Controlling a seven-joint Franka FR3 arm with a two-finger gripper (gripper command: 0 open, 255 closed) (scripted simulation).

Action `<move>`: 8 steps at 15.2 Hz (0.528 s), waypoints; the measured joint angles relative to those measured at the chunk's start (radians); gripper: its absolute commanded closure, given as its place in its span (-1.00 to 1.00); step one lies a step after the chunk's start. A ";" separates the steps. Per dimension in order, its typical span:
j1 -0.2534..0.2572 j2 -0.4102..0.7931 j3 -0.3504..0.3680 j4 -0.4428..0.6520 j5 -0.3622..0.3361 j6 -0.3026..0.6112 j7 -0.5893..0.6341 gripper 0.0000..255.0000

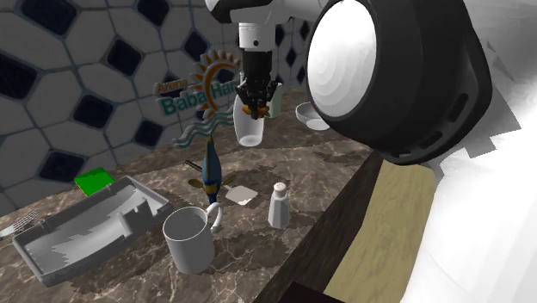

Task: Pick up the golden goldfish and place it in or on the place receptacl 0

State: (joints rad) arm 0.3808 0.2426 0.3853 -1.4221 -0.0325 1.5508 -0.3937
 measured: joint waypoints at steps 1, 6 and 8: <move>0.002 0.005 0.001 0.020 -0.002 -0.014 0.002 1.00; 0.032 -0.042 0.026 -0.028 0.017 -0.010 0.059 1.00; 0.050 -0.078 0.042 -0.071 0.032 0.002 0.093 1.00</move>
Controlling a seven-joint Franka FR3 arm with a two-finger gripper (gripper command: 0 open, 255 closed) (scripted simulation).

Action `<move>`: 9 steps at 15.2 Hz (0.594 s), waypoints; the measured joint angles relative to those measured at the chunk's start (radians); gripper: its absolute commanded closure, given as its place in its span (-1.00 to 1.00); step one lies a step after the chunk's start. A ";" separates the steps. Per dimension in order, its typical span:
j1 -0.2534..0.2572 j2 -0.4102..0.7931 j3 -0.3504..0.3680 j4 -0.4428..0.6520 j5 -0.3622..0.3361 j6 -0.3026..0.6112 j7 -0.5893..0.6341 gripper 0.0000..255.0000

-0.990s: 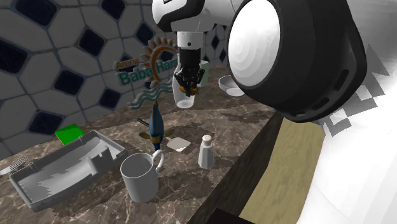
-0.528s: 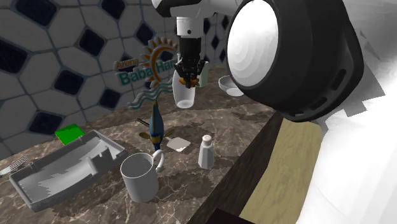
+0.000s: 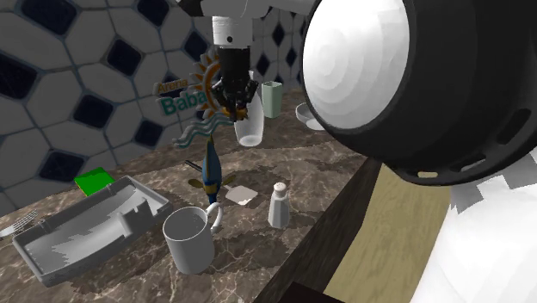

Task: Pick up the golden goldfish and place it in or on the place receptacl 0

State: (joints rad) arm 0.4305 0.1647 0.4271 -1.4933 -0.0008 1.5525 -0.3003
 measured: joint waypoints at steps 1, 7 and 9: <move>0.011 -0.004 0.008 -0.009 0.002 0.006 0.019 1.00; 0.072 -0.068 0.061 -0.096 0.034 0.041 0.132 1.00; 0.093 -0.080 0.080 -0.113 0.042 0.049 0.171 1.00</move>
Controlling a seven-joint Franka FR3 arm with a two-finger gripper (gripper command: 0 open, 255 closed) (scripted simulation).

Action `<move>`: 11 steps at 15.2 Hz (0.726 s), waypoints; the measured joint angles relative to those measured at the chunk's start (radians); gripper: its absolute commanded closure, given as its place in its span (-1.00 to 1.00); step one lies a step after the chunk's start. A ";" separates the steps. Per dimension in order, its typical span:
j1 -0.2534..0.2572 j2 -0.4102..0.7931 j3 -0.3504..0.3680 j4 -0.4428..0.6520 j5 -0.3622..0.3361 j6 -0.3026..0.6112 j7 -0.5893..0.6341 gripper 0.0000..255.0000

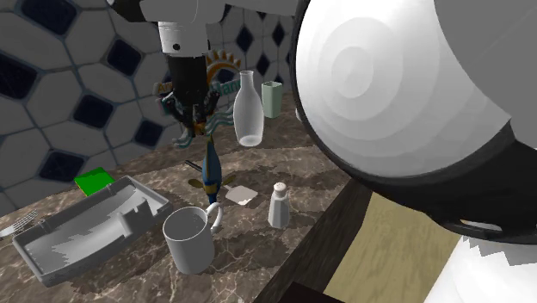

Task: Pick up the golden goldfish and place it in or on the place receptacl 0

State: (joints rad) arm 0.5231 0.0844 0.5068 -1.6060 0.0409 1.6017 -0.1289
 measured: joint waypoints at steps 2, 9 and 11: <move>0.024 -0.009 0.020 -0.013 0.006 0.008 0.043 1.00; 0.116 0.009 0.096 0.003 0.002 0.019 0.210 1.00; 0.140 0.016 0.114 0.005 -0.001 0.026 0.252 1.00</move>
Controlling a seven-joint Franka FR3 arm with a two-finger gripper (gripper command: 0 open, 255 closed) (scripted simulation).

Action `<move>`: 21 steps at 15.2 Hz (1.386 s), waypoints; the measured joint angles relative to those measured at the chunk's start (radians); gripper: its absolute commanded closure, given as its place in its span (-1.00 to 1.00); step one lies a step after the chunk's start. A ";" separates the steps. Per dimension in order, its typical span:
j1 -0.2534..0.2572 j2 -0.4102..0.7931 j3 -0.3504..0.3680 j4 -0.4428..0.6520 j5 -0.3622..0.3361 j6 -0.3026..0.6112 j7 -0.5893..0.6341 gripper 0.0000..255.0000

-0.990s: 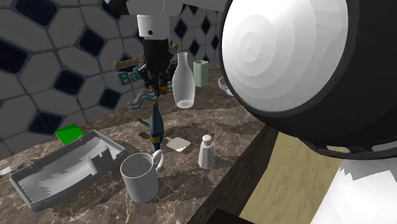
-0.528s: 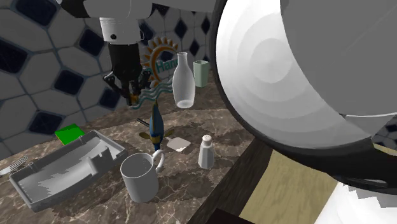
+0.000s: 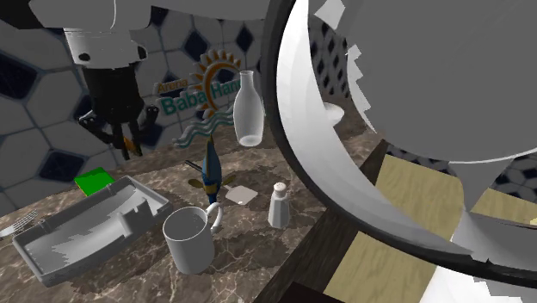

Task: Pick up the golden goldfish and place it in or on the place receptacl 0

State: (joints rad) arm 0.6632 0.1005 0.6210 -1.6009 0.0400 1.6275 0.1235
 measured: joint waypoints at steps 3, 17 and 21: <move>0.053 0.038 0.034 0.035 -0.021 0.001 0.087 1.00; 0.130 0.100 0.072 -0.038 -0.061 0.131 0.204 1.00; 0.128 0.102 0.071 -0.073 -0.061 0.167 0.202 1.00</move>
State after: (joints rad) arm 0.7911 0.2021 0.6917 -1.6735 -0.0214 1.7942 0.3252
